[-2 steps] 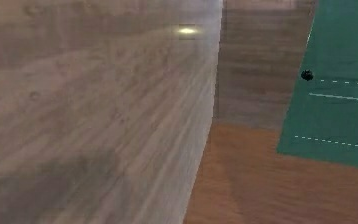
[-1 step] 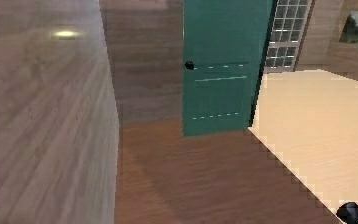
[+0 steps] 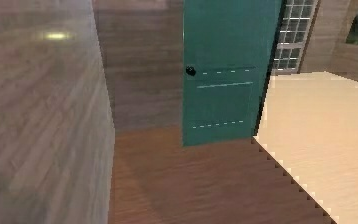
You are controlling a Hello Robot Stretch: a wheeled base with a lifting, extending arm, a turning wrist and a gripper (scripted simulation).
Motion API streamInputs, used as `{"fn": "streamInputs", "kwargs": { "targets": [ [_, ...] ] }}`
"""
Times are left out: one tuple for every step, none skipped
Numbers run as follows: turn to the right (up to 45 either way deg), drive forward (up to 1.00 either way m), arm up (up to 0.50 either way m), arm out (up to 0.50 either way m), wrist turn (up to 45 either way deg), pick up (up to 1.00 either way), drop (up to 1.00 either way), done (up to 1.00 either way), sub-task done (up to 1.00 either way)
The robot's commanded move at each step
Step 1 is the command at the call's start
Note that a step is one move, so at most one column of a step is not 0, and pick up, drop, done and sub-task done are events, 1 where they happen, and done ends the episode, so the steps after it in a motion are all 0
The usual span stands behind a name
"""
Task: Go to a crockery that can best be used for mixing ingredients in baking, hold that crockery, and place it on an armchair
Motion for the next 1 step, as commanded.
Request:
{"fn": "streamInputs", "kwargs": {
  "targets": [
    [27.0, 0.0, 0.0, 0.0, 0.0, 0.0, 0.0, 0.0, 0.0]
  ]
}}
